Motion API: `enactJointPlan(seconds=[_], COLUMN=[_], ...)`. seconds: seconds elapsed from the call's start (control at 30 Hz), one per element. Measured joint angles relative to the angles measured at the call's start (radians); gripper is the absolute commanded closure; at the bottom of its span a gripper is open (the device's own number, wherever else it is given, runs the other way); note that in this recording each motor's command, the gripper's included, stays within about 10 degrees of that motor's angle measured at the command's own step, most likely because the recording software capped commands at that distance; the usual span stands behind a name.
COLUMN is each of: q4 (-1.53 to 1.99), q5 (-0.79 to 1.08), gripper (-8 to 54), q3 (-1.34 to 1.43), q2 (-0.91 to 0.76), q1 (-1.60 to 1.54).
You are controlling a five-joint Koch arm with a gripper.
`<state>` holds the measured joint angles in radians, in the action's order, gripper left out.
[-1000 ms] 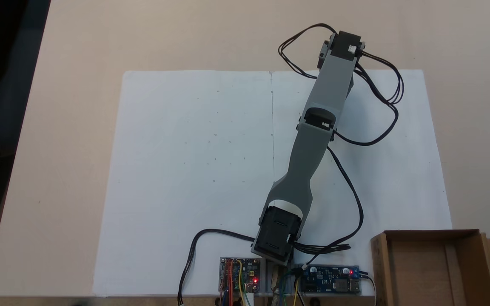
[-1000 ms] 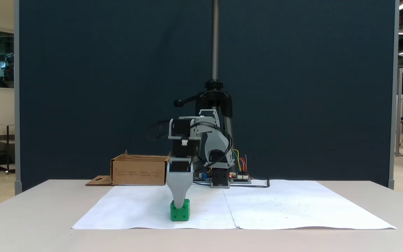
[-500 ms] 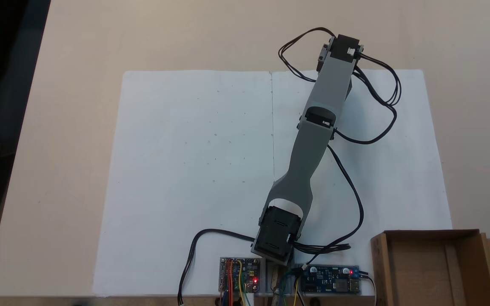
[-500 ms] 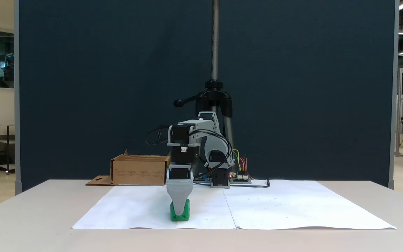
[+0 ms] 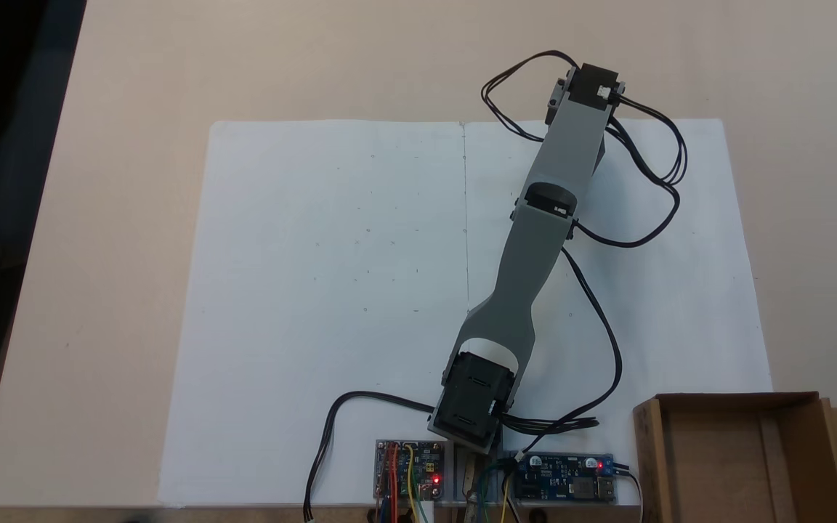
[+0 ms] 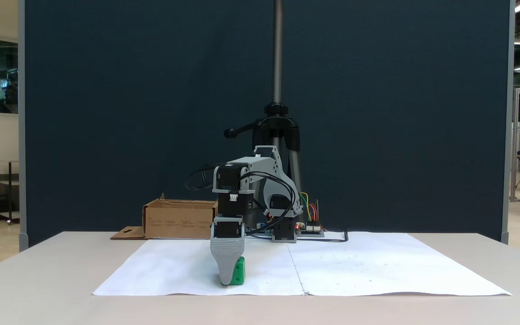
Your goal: Grasp a green dice and put it in the bin.
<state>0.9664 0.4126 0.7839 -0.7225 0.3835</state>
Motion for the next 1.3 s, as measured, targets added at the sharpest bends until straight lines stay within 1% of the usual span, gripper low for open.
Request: enactJointPlan(seconds=[0.23,0.27,0.33,0.43,0.5,0.57,1.0,1.3], q4=[0.0,0.0,0.0,0.0,0.0,0.0,-0.034,-0.048], q5=[0.0,0.0,0.0,0.0,0.0,0.0,0.0,-0.023], gripper=[13.9,16.4,24.1,27.9,28.9,33.5,33.5,33.5], q3=[0.0,0.0,0.0,0.0,0.0,0.0,0.002,0.002], q2=[0.0,0.0,0.0,0.0,0.0,0.0,-0.015,-0.213], q1=[0.0,0.0,0.0,0.0,0.0,0.0,0.021,0.153])
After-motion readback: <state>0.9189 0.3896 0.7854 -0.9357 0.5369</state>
